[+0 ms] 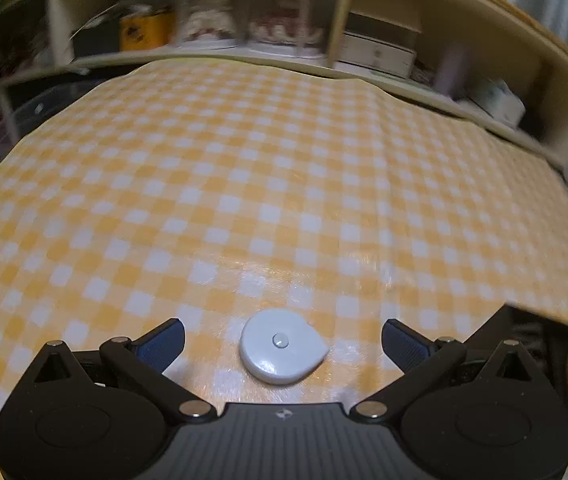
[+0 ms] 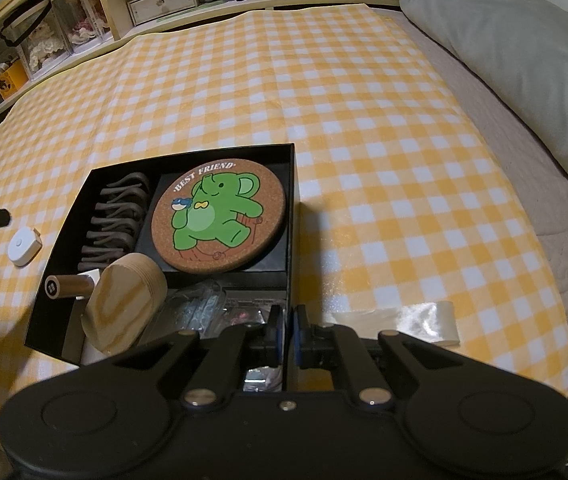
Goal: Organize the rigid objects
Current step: 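Move the left gripper to the white tape measure, then grasp the white tape measure with the left gripper and lift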
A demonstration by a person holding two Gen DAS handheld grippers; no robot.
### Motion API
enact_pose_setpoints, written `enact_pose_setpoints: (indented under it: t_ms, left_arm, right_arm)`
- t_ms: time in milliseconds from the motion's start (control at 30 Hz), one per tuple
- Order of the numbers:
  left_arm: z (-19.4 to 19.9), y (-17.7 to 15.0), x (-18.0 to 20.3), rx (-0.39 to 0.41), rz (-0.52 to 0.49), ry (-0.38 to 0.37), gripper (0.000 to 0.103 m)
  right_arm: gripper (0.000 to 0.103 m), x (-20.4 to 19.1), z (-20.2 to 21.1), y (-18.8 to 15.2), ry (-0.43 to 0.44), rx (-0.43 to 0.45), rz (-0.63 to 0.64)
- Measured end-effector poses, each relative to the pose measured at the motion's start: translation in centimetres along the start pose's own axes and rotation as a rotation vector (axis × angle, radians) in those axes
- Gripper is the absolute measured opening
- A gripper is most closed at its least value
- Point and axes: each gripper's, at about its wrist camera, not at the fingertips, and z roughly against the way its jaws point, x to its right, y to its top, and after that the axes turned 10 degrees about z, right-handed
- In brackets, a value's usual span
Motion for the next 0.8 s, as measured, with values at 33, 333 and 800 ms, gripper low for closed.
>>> enact_pose_setpoints:
  t_ms: [33,333,800]
  left_arm:
    - [-0.4,-0.3,0.2,0.001,-0.039,-0.003,0.103]
    - [-3.0,-2.0,0.3,-0.015,-0.233,-0.018,0.083]
    - [-3.4,-2.2,0.2,-0.023,-0.265,-0.026,0.060]
  right_arm:
    - [0.006,0.0,0.0,0.0,0.000,0.000,-0.001]
    - [0.006,-0.1,-0.1,0.0,-0.002,-0.001,0.001]
    - [0.006,0.0,0.0,0.1,-0.003,-0.001,0.004]
